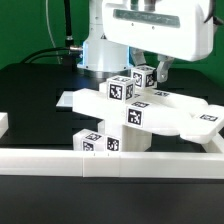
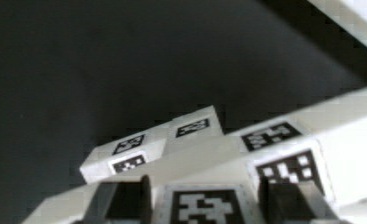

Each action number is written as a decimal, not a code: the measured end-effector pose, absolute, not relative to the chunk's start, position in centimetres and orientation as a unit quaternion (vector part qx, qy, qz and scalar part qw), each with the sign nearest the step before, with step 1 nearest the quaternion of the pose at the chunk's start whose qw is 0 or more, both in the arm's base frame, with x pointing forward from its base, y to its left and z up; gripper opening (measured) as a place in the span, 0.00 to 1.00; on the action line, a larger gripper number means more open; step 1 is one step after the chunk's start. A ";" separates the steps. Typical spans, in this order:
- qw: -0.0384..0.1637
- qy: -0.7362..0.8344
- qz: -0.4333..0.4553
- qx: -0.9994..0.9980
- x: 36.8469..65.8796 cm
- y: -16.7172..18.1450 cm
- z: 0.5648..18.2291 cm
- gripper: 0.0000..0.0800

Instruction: Assemble chair

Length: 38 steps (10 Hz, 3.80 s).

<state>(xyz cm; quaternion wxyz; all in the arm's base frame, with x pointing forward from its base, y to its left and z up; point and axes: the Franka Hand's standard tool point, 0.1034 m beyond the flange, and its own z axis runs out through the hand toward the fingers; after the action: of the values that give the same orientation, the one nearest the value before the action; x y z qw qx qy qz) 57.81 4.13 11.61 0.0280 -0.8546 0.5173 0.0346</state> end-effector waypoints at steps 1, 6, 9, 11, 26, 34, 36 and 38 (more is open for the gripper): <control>0.030 0.546 0.028 -0.837 58.0 4.2 11.6 0.36; 0.038 0.650 0.010 -0.759 58.6 5.2 11.6 0.36; 0.035 0.609 0.011 -0.792 58.6 5.2 11.7 0.74; 0.036 0.537 0.008 -0.843 58.6 5.2 11.7 0.81; 0.011 -0.032 -0.017 -0.999 58.4 3.4 11.5 0.81; 0.014 0.066 -0.015 -0.998 58.4 3.4 11.4 0.35; 0.015 0.131 -0.014 -0.991 58.4 3.4 11.4 0.35; 0.027 0.231 -0.012 -0.972 58.4 3.3 11.4 0.35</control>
Offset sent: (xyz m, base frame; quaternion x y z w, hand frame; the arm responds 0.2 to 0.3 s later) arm 0.0000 0.0001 -0.0039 0.0139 0.0420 0.1941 0.9800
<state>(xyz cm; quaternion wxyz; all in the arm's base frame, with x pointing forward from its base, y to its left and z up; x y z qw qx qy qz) 58.35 3.28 11.36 0.0273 -0.9724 0.2313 -0.0117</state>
